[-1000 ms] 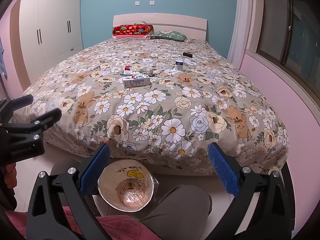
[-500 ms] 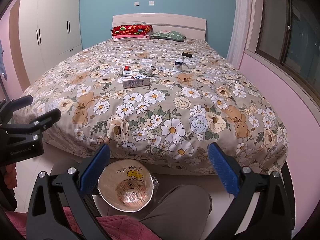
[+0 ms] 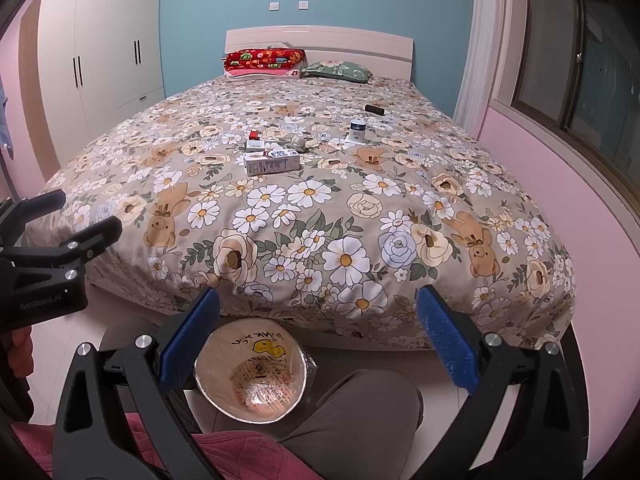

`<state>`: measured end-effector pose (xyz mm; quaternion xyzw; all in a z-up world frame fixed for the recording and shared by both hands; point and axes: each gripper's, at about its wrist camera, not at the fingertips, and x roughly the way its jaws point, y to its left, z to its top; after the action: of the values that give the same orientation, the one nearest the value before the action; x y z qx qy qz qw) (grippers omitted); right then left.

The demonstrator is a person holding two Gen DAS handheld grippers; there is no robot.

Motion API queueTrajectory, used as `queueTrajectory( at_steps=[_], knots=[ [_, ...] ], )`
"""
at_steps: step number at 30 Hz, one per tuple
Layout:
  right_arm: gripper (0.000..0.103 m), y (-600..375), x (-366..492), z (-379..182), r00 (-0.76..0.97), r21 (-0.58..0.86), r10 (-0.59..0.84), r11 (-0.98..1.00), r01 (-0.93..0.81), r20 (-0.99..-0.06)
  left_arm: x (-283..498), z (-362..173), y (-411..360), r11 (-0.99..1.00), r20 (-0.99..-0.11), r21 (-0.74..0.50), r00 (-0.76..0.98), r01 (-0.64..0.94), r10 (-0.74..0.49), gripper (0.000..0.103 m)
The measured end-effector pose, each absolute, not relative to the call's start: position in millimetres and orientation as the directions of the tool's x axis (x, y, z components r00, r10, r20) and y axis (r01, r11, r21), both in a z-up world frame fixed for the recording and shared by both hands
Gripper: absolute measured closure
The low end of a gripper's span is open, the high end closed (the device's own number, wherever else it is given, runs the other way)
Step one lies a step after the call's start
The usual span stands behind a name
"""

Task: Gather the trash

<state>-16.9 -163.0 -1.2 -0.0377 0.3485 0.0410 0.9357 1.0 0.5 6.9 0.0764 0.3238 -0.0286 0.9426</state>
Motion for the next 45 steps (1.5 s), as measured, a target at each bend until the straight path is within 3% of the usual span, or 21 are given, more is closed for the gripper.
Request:
queueTrajectory(
  at_steps=[35, 45],
  knots=[
    [0.006, -169.7, -4.3, 0.5, 0.747, -0.053, 0.052, 0.992, -0.117, -0.663, 2.6, 8.5, 1.4, 0.988, -0.621, 0.117, 0.784, 0.106, -0.011, 0.004],
    [0.006, -179.6, 49.1, 8.7, 0.753, -0.092, 0.034, 0.988, -0.126, -0.657, 58.9, 4.4, -0.2, 0.988, -0.654, 0.098, 0.756, 0.121, -0.028, 0.004]
  ],
)
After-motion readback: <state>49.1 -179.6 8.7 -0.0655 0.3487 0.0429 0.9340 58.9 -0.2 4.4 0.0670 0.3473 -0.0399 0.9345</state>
